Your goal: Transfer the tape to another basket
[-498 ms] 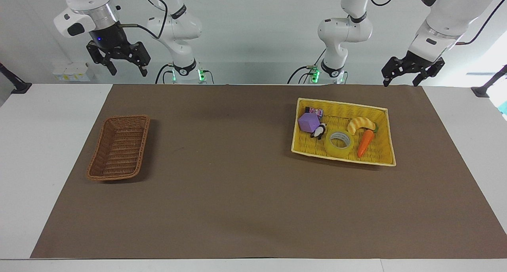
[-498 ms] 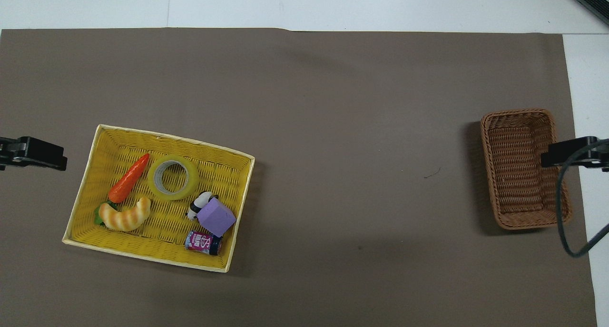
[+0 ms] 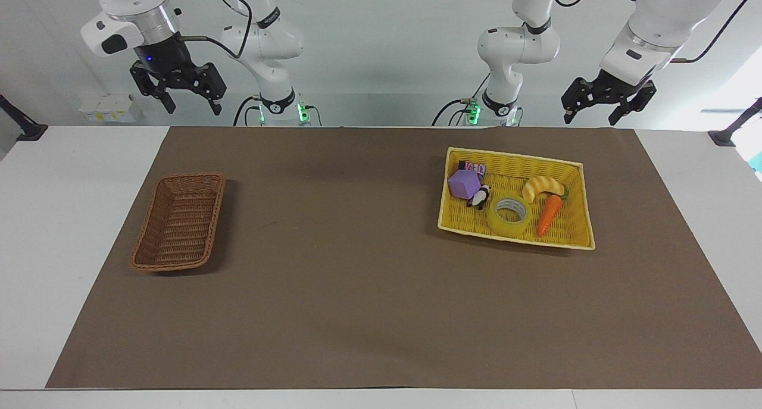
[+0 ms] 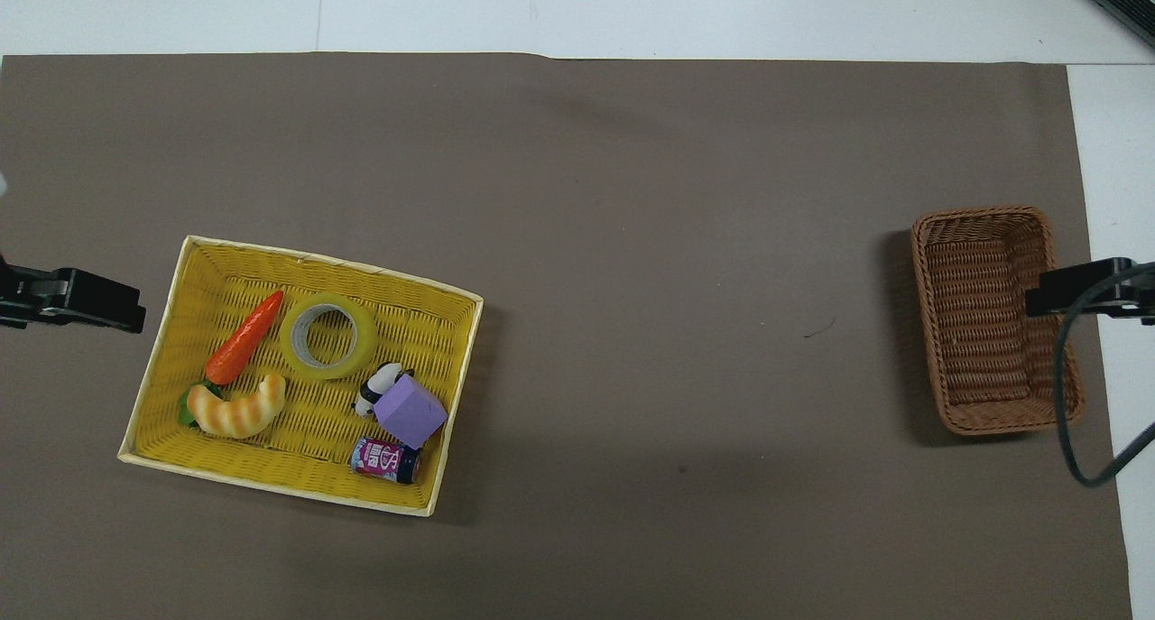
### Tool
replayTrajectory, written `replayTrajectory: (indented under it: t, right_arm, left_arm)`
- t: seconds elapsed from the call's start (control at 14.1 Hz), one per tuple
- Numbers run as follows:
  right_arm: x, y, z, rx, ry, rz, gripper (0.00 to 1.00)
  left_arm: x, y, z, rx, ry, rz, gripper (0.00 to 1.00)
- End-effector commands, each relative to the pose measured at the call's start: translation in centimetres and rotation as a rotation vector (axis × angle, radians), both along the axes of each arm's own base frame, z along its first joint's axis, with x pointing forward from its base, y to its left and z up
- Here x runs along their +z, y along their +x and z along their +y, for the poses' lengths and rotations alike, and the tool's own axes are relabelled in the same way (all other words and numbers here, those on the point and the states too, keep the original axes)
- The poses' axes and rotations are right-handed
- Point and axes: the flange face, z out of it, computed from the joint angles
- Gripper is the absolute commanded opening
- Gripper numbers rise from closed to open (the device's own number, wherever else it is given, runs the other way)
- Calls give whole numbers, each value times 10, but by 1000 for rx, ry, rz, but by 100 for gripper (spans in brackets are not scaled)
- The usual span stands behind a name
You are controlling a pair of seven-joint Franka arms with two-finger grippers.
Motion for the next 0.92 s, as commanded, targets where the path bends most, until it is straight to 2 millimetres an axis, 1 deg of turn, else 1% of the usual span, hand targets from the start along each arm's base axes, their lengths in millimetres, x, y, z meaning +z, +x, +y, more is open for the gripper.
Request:
replayTrajectory:
  t: [0.0,0.85]
  right_arm:
    - [3,-5,-3,23,16,-3,100]
    - [3,-5,-3,23,16,-3,100]
  left_arm:
    - [9,-5,-2,6,-16,2,100]
    - [10,-11,11,31,-8,-10,100]
